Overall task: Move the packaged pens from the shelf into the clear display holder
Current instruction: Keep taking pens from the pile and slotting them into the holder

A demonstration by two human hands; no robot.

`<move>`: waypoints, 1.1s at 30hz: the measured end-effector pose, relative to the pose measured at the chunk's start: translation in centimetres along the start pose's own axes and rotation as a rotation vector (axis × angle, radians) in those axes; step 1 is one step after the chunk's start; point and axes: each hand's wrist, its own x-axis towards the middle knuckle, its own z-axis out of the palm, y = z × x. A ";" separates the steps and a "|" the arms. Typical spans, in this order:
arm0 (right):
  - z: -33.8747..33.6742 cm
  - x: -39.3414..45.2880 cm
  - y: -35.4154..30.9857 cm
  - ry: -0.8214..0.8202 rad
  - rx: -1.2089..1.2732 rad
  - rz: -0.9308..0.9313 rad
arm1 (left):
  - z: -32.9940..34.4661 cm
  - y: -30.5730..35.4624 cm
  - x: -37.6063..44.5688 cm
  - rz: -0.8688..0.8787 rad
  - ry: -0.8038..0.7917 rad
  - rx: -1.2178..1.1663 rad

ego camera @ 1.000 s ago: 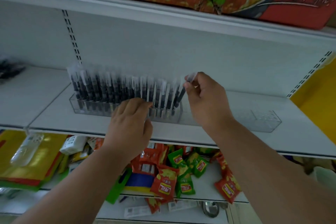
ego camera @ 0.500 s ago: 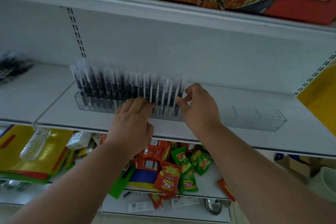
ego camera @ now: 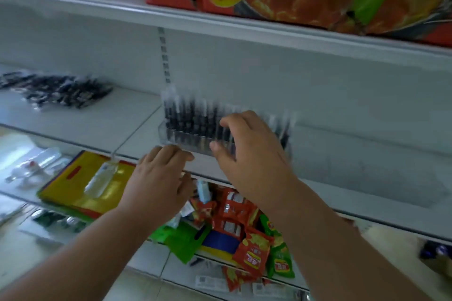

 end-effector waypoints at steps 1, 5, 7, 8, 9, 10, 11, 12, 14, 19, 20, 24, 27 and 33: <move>1.0 0.9 -1.5 -0.038 0.027 -0.023 | -0.7 -1.8 -0.9 -0.047 0.000 0.039; 5.0 4.5 -7.7 -0.115 0.086 -0.112 | -3.5 -8.8 -4.4 -0.196 -0.035 0.143; 7.5 6.3 -11.4 -0.148 0.088 -0.144 | -4.8 -13.1 -6.2 -0.255 -0.057 0.183; 8.9 7.3 -13.3 -0.163 0.072 -0.154 | -5.4 -15.4 -7.0 -0.275 -0.055 0.196; 10.2 8.0 -15.0 -0.173 0.051 -0.158 | -5.9 -17.6 -7.5 -0.289 -0.049 0.209; 11.4 8.7 -16.4 -0.175 0.034 -0.158 | -6.3 -19.6 -7.9 -0.294 -0.040 0.218; 13.0 9.6 -18.3 -0.165 0.027 -0.159 | -6.9 -22.1 -8.3 -0.301 -0.039 0.227; 14.3 10.3 -19.9 -0.152 0.028 -0.150 | -7.4 -24.2 -8.5 -0.302 -0.048 0.233; 17.1 12.0 -23.1 -0.138 0.034 -0.109 | -8.5 -28.6 -8.7 -0.300 -0.071 0.256; 20.6 16.6 -27.7 -0.169 -0.057 -0.009 | -10.9 -36.9 -7.0 -0.251 -0.128 0.292; 20.7 17.4 -28.2 -0.179 -0.083 0.001 | -11.1 -37.9 -6.3 -0.236 -0.133 0.285; 22.3 21.4 -29.7 -0.186 -0.132 0.044 | -10.1 -42.7 -1.9 -0.186 -0.121 0.231; 24.2 24.1 -30.5 -0.169 -0.145 0.028 | -8.6 -45.3 1.2 -0.183 -0.068 0.178; 28.2 29.5 -33.4 -0.218 -0.167 0.029 | -8.2 -50.8 3.7 -0.174 -0.110 0.166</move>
